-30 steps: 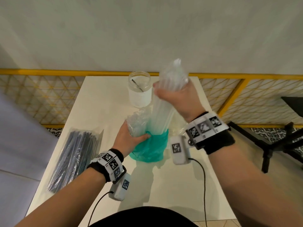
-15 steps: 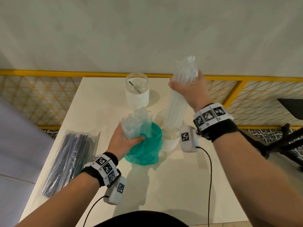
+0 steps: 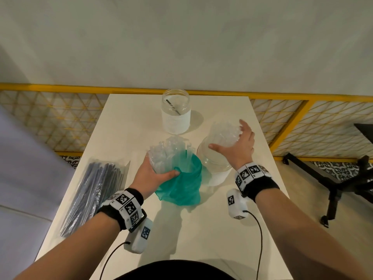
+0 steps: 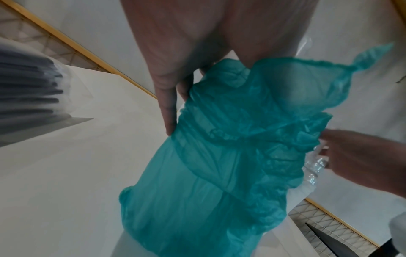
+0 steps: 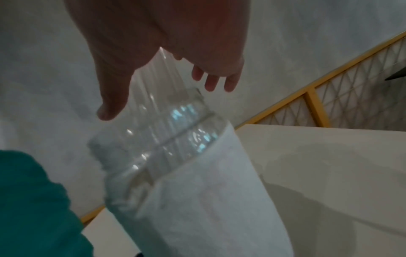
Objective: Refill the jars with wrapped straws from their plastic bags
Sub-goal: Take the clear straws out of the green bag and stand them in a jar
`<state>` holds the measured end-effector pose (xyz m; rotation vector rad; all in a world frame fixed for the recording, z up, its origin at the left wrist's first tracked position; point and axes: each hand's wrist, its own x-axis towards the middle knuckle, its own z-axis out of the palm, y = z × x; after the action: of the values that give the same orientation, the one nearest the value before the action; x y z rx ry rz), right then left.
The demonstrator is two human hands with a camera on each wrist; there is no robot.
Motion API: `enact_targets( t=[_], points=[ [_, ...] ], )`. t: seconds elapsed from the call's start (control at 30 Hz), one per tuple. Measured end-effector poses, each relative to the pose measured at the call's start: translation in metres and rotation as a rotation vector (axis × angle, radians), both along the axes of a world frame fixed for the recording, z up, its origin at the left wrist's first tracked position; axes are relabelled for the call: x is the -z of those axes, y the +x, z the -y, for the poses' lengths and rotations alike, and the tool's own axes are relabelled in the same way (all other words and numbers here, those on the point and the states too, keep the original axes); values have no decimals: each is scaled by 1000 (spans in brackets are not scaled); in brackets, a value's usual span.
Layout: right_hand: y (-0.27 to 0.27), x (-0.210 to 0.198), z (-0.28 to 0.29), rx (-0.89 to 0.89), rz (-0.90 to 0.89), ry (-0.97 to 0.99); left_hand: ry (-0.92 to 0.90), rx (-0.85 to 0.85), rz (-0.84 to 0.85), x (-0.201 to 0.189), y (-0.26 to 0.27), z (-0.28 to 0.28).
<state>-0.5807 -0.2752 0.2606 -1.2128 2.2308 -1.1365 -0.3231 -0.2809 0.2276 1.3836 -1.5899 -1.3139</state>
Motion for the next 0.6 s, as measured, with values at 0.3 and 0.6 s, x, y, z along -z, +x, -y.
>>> enact_targets(
  t=[0.3, 0.6],
  points=[
    [65, -32, -18, -525, -91, -276, 38, 38, 34, 6, 14, 7],
    [92, 16, -1, -771, 711, 273, -32, 176, 167, 12, 14, -3]
  ],
)
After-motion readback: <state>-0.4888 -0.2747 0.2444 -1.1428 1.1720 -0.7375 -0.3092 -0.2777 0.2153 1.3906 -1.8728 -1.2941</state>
